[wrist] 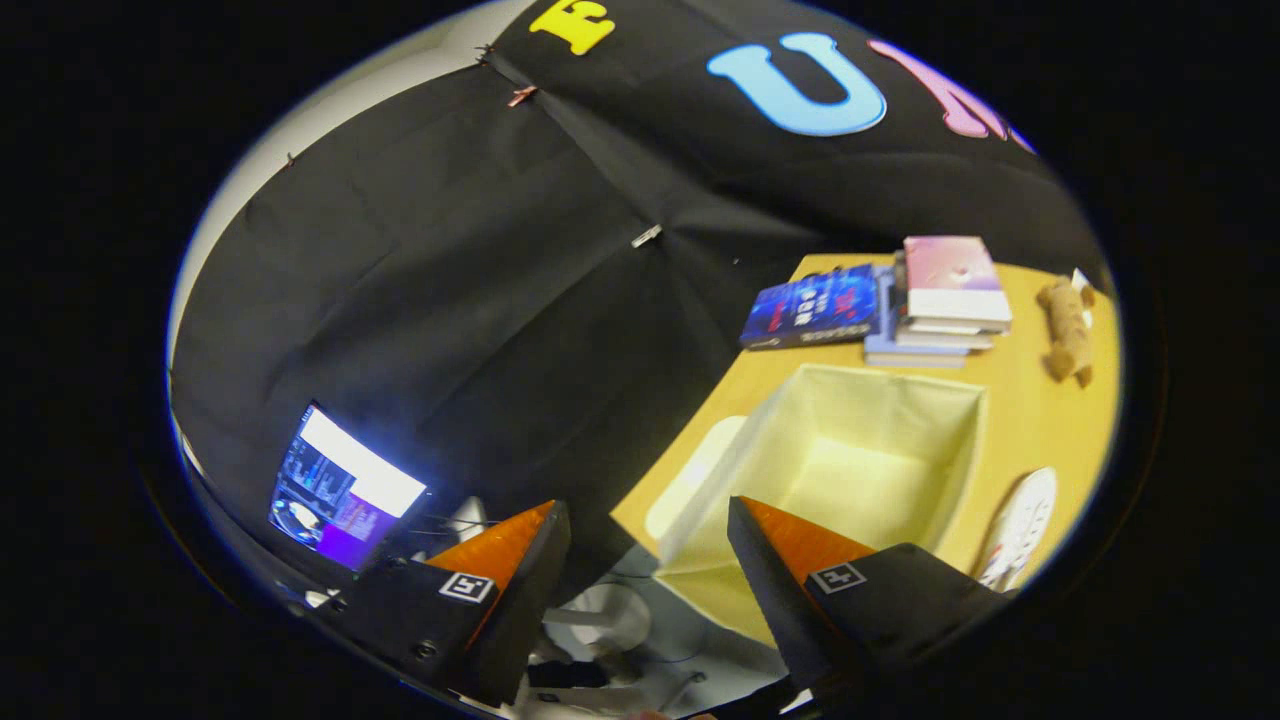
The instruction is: Open the storage box then place both shoes into the box .Put the left shoe in first, then the right shoe, with the right side of both shoes facing outward in a uniform manner.
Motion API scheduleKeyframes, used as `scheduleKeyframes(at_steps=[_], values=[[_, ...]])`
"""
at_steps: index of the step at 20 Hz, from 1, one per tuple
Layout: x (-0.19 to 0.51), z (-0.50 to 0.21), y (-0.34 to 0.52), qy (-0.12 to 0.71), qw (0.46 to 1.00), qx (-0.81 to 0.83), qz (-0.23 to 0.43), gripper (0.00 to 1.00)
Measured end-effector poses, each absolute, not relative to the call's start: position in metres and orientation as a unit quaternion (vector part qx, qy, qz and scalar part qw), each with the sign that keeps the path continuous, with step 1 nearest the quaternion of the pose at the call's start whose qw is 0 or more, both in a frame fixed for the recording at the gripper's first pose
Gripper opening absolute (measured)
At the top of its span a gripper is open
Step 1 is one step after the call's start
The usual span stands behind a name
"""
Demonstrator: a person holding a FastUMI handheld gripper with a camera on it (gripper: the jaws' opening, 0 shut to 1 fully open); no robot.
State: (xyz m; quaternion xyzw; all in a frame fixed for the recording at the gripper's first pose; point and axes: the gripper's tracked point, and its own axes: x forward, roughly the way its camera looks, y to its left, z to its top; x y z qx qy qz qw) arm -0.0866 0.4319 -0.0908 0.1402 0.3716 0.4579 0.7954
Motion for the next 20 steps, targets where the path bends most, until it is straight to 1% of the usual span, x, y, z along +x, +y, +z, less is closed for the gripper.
scheduleKeyframes(at_steps=[3, 8, 12, 15, 18, 20], values=[[-0.061, -0.108, 0.364, 0.339, 0.842, 0.082, 0.410, 0.98], [-0.031, -0.171, 0.255, 0.336, 0.884, -0.019, 0.324, 0.98], [-0.029, -0.245, 0.183, 0.388, 0.881, -0.061, 0.263, 0.99], [-0.031, -0.291, 0.147, 0.426, 0.873, -0.072, 0.228, 0.99], [-0.025, -0.327, 0.128, 0.445, 0.864, -0.096, 0.214, 0.99], [-0.024, -0.343, 0.130, 0.462, 0.857, -0.087, 0.210, 0.99]])
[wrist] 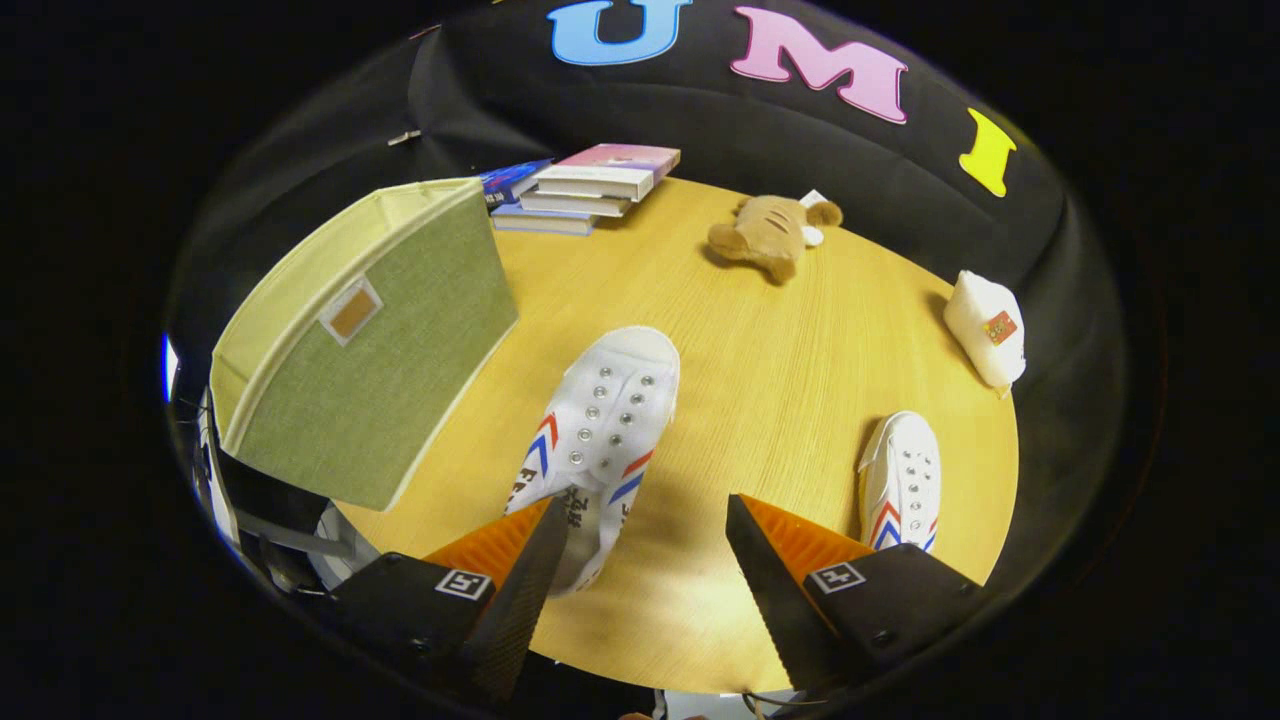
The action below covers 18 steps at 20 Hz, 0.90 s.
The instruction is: Open the storage box then place both shoes into the box .Put the left shoe in first, then the right shoe, with the right side of both shoes facing outward in a uniform manner.
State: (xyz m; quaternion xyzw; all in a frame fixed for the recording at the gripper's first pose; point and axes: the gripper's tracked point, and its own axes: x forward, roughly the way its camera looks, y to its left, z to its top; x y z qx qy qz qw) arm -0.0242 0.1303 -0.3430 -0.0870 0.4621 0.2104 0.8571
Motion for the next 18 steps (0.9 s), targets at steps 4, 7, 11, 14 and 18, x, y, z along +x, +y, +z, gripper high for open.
scheduleKeyframes(at_steps=[4, 7, 11, 14, 18], values=[[-0.015, -0.373, 0.123, 0.481, 0.845, -0.116, 0.202, 0.96], [-0.009, -0.381, 0.134, 0.486, 0.842, -0.102, 0.211, 0.95], [-0.007, -0.385, 0.147, 0.493, 0.839, -0.079, 0.216, 0.68], [-0.012, -0.385, 0.157, 0.492, 0.838, -0.069, 0.227, 0.39], [-0.013, -0.387, 0.158, 0.510, 0.835, -0.009, 0.206, 0.20]])
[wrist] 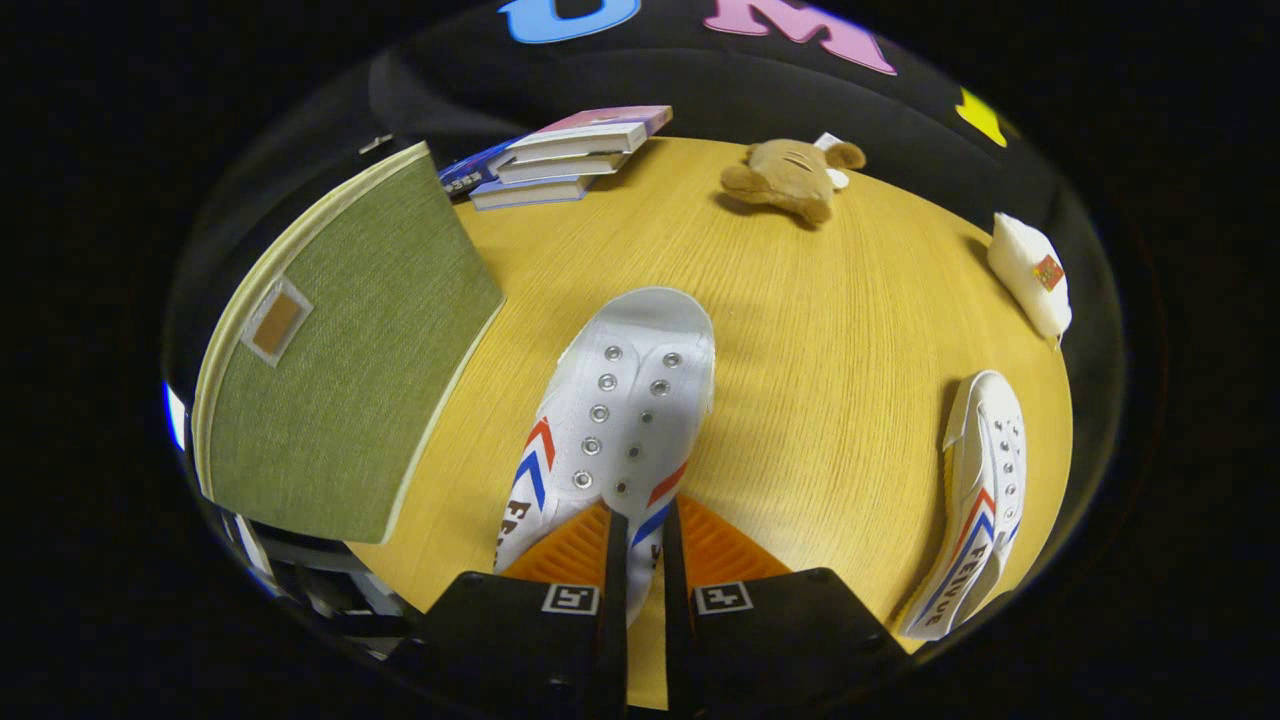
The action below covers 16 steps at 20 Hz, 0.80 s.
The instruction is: Open the storage box then place both shoes into the box .Put the left shoe in first, then the right shoe, with the right side of both shoes facing outward in a uniform manner.
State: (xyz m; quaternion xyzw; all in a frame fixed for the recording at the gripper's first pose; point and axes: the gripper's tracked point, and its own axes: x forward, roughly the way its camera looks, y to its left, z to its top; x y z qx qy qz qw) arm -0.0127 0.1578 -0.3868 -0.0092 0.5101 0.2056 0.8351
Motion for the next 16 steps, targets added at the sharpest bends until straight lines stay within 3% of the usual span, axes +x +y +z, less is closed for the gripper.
scheduleKeyframes(at_steps=[4, 16], values=[[-0.012, -0.384, 0.156, 0.520, 0.832, 0.034, 0.193, 0.06], [-0.011, -0.318, 0.168, 0.491, 0.839, 0.113, 0.206, 0.05]])
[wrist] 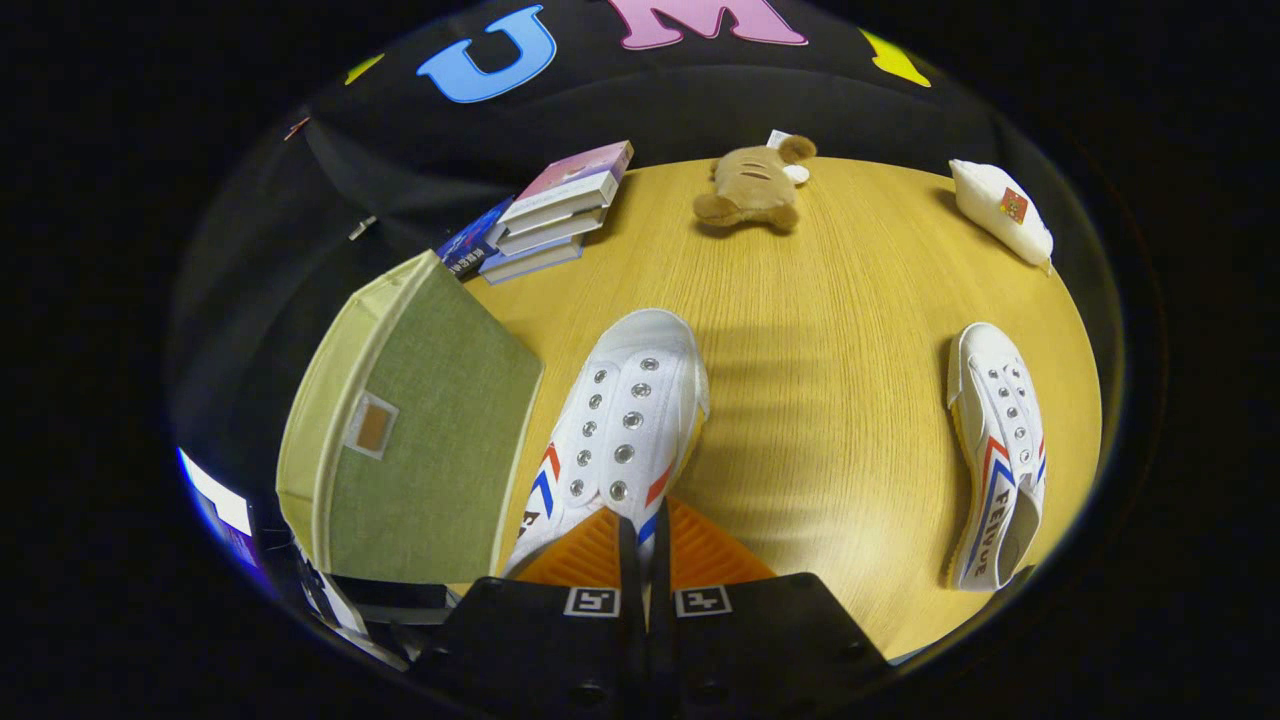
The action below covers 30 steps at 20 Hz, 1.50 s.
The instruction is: Open the storage box then place both shoes into the box .Put the left shoe in first, then the right shoe, with the right side of both shoes facing outward in a uniform manner.
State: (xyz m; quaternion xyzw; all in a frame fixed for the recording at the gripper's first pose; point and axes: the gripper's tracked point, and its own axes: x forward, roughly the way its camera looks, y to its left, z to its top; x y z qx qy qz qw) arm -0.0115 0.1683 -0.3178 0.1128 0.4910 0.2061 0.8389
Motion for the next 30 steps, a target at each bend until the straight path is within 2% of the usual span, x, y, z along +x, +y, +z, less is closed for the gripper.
scheduleKeyframes(at_steps=[7, 14, 21, 30], values=[[0.001, -0.208, 0.185, 0.451, 0.845, 0.157, 0.242, 0.05], [-0.003, -0.122, 0.276, 0.429, 0.821, 0.219, 0.306, 0.05], [-0.031, -0.149, 0.373, 0.451, 0.810, 0.190, 0.322, 0.05], [-0.033, -0.213, 0.423, 0.475, 0.825, 0.139, 0.273, 0.05]])
